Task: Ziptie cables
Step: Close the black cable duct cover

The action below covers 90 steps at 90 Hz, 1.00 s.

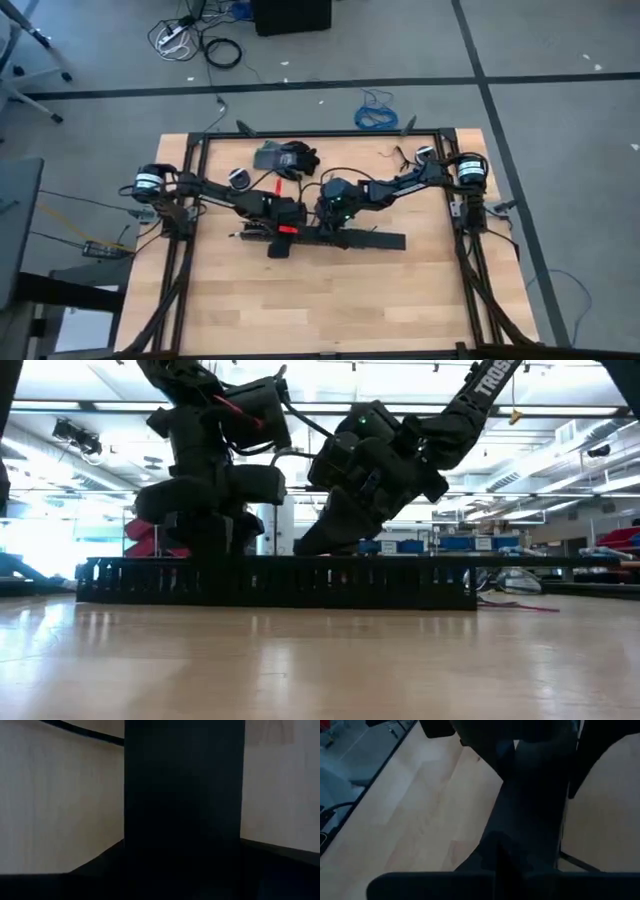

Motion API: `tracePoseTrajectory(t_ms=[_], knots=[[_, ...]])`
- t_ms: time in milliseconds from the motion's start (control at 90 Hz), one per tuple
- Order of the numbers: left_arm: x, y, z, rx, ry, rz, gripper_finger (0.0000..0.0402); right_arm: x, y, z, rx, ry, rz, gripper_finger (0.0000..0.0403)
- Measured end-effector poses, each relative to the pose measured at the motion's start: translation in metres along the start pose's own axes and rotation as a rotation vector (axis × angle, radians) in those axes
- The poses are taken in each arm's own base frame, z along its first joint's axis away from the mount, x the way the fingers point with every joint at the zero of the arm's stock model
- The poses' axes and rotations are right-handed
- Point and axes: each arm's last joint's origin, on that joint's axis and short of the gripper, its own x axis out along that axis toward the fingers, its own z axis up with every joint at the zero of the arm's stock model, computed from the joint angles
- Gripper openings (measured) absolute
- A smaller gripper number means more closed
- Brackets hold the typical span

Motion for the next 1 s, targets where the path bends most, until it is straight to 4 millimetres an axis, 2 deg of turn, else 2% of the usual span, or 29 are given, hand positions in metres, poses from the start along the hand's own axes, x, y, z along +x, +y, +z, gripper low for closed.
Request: tracePoseTrajectory(t_ms=[278, 600, 822, 1000], knots=[[-0.005, 0.000, -0.001, -0.013, 0.020, 0.019, 0.0268, 0.000, 0.000, -0.002, 0.015, 0.031, -0.008, 0.0000], [-0.007, 0.000, -0.015, -0.029, 0.165, 0.011, 0.0304, 0.000, 0.000, -0.004, 0.028, 0.051, 0.000, 0.0000], [-0.005, 0.000, -0.020, -0.031, 0.183, 0.013, 0.0297, -0.001, 0.000, -0.005, 0.028, 0.051, 0.000, 0.0000], [-0.005, 0.000, -0.021, -0.030, 0.194, 0.038, 0.0259, -0.003, 0.002, -0.003, 0.029, 0.054, -0.004, 0.0000]])
